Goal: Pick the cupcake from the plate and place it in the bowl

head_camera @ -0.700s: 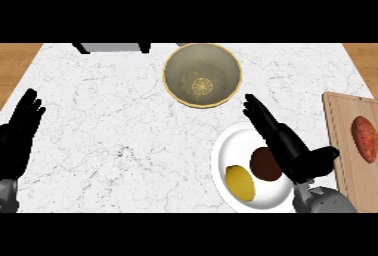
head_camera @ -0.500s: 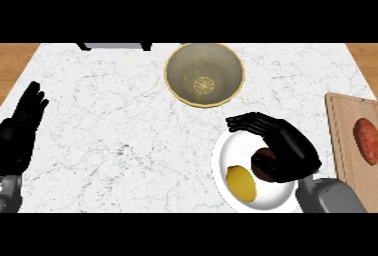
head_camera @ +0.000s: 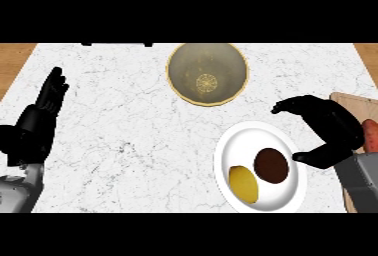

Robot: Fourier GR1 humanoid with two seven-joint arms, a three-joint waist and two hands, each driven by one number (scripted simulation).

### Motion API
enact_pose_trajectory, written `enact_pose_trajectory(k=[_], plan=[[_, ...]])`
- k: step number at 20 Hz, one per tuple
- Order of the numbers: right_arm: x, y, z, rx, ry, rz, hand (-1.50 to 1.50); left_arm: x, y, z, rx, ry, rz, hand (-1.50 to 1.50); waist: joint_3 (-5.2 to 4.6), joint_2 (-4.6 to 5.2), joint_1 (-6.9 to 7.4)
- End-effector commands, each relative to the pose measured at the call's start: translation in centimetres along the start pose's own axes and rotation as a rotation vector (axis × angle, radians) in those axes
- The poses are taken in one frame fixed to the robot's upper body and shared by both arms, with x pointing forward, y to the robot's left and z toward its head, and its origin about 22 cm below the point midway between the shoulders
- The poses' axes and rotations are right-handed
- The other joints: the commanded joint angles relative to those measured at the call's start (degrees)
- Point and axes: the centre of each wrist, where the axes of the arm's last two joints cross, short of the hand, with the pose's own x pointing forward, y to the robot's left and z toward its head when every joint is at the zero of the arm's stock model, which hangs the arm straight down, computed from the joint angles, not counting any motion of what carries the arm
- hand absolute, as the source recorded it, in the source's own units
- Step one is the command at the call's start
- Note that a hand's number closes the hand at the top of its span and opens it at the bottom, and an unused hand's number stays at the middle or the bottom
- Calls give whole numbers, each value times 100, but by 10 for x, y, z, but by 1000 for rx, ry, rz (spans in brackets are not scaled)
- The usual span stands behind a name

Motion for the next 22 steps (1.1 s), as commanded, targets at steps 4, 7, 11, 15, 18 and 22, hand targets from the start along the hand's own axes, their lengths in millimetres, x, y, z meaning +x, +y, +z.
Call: enact_pose_trajectory(k=[4,7,11,15,18,22], plan=[[50,-56,5,230,-60,153,-150,6,-28,0,-37,-12,10,0,-14,-53,87],[74,-61,4,334,21,256,-150,4,-13,-8,-19,-7,-16,0,-22,-69,64],[94,-49,-28,436,90,474,-150,17,-26,-13,-38,-11,4,0,-22,-71,116],[87,-32,-41,576,180,597,-150,-7,-25,-7,-37,-4,-1,0,-44,-73,116],[73,-17,-55,662,183,663,-150,6,-35,-9,-25,-9,-18,0,-42,-103,95],[68,-16,-53,751,220,675,-150,4,-14,-17,5,-8,-22,0,-53,-133,17]])
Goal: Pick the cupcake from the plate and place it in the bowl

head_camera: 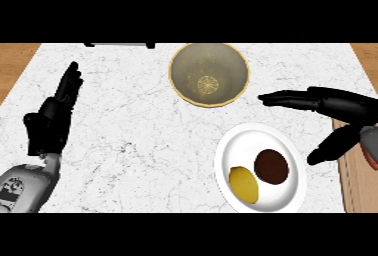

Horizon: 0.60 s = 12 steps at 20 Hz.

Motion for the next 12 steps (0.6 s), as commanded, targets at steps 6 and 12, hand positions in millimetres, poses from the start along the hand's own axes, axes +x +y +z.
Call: enact_pose_trajectory(k=[6,12], plan=[[-17,31,-10,312,-80,46,-150,2,-10,13,1,17,1,0,-3,-49,-34],[-15,38,-30,418,26,180,-150,3,1,7,17,5,-8,0,-14,-67,-138]])
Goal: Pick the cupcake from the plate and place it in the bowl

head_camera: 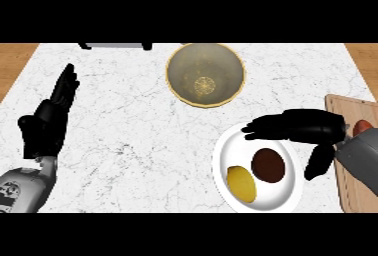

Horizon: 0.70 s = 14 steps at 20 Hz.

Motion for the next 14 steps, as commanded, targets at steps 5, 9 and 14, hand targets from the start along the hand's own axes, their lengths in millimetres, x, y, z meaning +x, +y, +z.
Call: enact_pose_trajectory(k=[5,9,14], plan=[[-16,27,-30,123,-11,-11,-150,6,-1,5,7,11,3,0,-3,-20,-63],[-22,54,-38,123,-12,-5,-150,-3,-9,3,10,24,-9,0,-3,-16,-95],[-19,59,-60,145,-17,-23,-150,10,-6,-16,10,15,1,0,-4,-17,-124]])
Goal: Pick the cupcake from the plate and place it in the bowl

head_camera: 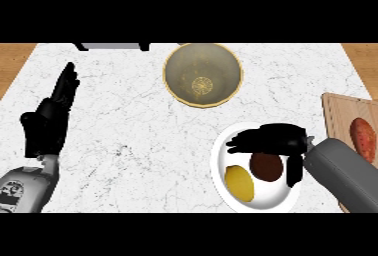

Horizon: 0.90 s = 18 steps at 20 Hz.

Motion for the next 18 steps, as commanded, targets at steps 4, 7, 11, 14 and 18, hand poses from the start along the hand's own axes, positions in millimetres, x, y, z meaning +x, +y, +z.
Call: enact_pose_trajectory(k=[4,7,11,14,18], plan=[[-12,6,-10,66,-57,-37,-150,-3,1,-4,-5,17,6,0,-1,-4,-16],[-30,17,-8,60,-59,-32,-150,2,-1,-4,-4,-13,-1,0,2,5,15],[-19,22,-33,33,-111,69,150,-6,-3,13,-5,-7,-5,0,1,-5,20],[-27,39,-28,16,-144,79,150,-17,0,-2,5,13,-2,0,0,6,-12],[-23,25,-29,2,-163,59,150,-16,2,1,11,16,13,0,-2,-3,-24]])
